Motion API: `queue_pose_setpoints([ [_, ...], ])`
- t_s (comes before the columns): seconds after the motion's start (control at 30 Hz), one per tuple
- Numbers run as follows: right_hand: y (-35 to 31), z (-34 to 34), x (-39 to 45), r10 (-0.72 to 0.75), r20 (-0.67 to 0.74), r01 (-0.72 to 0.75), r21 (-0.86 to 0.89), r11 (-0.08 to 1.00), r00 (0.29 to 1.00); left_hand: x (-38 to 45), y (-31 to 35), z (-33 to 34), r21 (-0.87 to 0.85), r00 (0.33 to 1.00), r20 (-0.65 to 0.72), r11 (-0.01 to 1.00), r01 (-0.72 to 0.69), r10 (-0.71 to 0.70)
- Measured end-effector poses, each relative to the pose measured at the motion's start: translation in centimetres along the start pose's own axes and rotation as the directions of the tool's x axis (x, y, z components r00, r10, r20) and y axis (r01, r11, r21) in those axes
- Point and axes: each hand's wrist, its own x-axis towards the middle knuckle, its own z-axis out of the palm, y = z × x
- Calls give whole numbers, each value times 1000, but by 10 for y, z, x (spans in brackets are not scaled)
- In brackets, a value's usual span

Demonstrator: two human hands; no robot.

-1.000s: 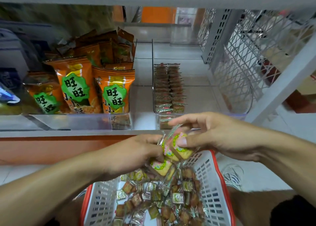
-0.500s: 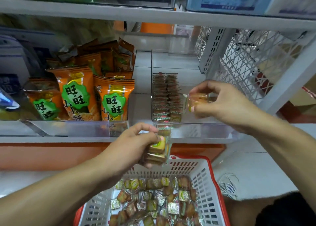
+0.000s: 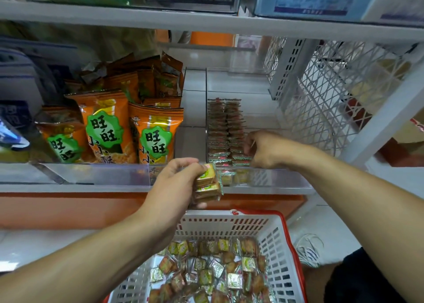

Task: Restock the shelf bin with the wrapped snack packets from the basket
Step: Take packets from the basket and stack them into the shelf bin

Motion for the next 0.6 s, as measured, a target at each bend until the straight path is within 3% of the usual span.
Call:
queue_pose_setpoints([
  [0.13,-1,3,1,34,-10,-34,67,997,999,-1,-2,-2,-21,1000,8,1000,14,-14],
  [0.27,-6,-3,-4,65,53,-63,-30,998,997,-5,-1,-2,-35,999,36,999,20,-19],
  [0.33,-7,-14,-9,23,-69,-33,-139,990,997,-7,0,-2,-42,998,61,999,14,-12],
  [0.4,-13,-24,-21,-47,-220,64,72,995,974,-10,1,-2,-56,996,85,998,-13,17],
  [0.47,-30,-25,-45,-111,-104,148,497,855,988,-14,4,-1,-76,993,107,996,-45,53],
  [0.5,-38,-20,-56,-156,-18,135,612,779,988,-16,5,0,-79,991,118,995,-60,69],
  [0.6,-48,-4,-73,-241,80,125,677,725,967,-17,8,2,-83,987,136,994,-73,84],
])
